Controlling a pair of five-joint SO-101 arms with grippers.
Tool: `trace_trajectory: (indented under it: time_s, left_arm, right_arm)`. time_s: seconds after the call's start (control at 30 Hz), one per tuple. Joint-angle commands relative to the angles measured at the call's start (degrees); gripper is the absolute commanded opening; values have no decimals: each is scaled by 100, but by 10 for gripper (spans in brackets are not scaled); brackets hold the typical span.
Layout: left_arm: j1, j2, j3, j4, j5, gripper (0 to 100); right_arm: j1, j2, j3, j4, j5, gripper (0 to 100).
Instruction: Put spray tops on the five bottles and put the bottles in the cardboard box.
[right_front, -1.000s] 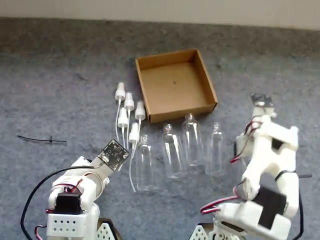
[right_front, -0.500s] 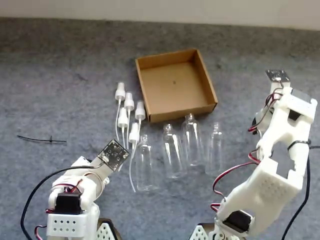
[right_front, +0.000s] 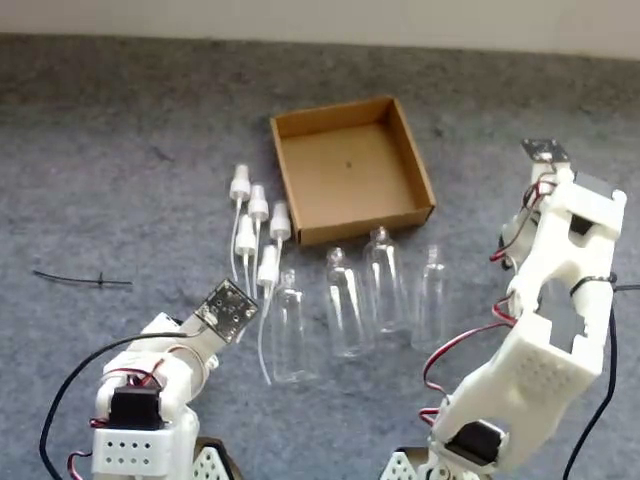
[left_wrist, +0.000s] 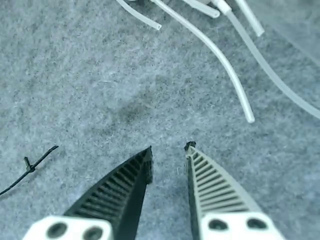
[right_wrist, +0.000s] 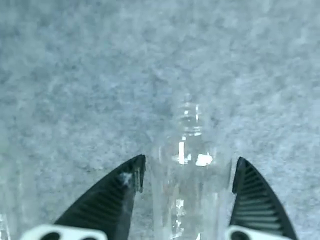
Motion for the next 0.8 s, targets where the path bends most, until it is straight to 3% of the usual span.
trace_trajectory:
  time_s: [0.0, 0.77]
  left_arm:
    - [-57, 92, 127, 105, -53, 112]
    - [-57, 92, 127, 105, -53, 112]
  right_arm:
    - [-66, -75, -462, 66, -105, 238]
    - [4, 725, -822, 242, 114, 235]
